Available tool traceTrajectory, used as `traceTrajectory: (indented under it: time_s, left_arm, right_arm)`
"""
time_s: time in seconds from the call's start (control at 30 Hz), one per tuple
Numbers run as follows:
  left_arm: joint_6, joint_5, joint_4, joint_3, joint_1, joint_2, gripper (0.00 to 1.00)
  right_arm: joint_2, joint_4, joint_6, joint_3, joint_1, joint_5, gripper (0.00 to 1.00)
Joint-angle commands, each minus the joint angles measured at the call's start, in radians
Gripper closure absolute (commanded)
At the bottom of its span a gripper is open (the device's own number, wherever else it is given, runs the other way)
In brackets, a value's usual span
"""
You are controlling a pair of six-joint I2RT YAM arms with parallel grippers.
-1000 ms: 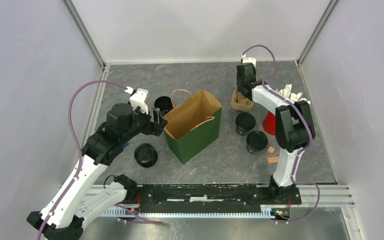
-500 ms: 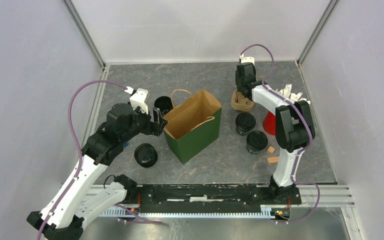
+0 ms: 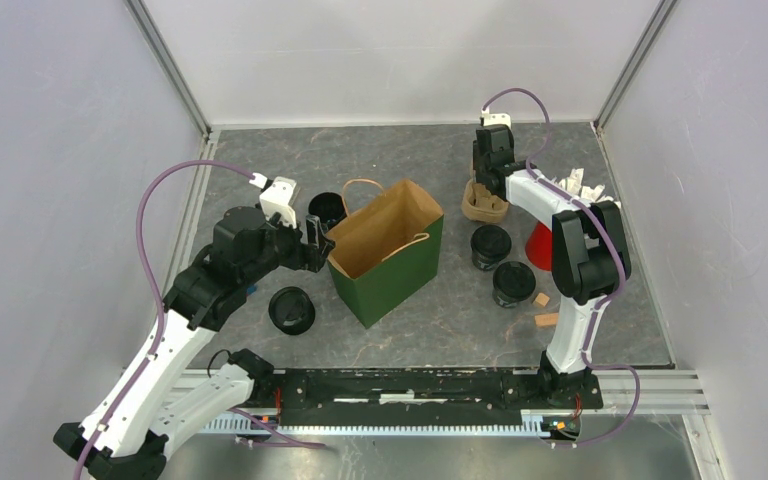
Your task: Pack the takeout coffee
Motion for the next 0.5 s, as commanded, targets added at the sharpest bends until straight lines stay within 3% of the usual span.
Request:
traceTrajectory:
  time_s: [0.0, 0.47]
  left_arm:
    - [0.007, 0.002, 0.01, 0.015, -0.002, -0.008, 0.2]
    - [0.01, -0.002, 0.012, 0.011, -0.002, -0.014, 0.2]
  right_arm:
    - [0.001, -0.003, 0.015, 0.041, -0.005, -0.01, 0.52]
    - [0.015, -0.016, 0.044, 0.045, -0.008, -0.012, 0.53]
